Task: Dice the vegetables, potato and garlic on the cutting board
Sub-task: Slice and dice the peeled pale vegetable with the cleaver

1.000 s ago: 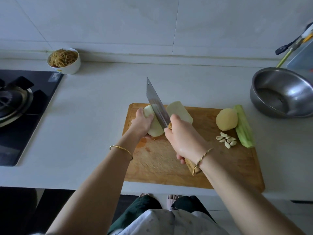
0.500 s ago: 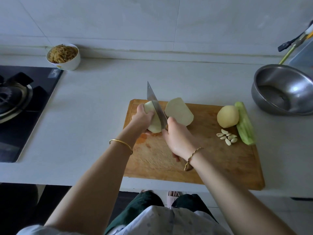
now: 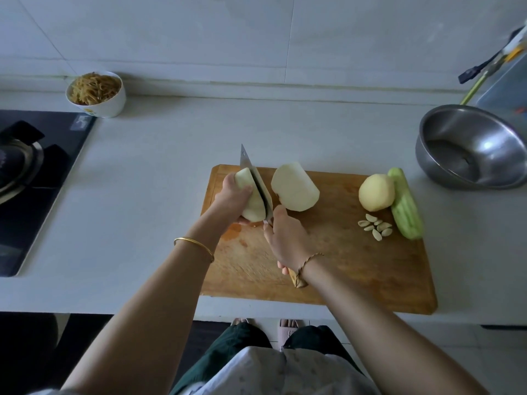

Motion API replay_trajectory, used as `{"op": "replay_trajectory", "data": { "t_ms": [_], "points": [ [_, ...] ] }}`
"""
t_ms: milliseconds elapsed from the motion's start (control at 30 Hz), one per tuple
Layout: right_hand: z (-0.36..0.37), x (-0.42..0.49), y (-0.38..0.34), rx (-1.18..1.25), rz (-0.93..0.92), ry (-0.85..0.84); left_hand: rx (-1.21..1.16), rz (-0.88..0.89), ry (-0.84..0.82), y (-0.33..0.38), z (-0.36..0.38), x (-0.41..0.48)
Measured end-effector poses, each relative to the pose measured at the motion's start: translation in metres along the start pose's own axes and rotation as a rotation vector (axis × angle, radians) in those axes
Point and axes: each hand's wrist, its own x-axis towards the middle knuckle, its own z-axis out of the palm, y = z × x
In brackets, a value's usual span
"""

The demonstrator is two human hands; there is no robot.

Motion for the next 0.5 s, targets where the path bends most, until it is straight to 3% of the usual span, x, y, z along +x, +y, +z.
{"op": "replay_trajectory", "data": {
  "t_ms": [133, 333, 500],
  "points": [
    [-0.005, 0.001, 0.007, 0.128, 0.002, -0.007, -0.028, 0.012, -0.009, -0.001, -0.004, -0.003],
    [-0.019, -0.002, 0.025, 0.569, 0.076, -0.082, -0.069, 0.013, -0.057, -0.007, -0.009, -0.005],
    [-0.03, -0.008, 0.033, 0.617, 0.095, -0.114, -0.11, 0.009, -0.067, -0.009, -0.012, -0.008]
  ]
}}
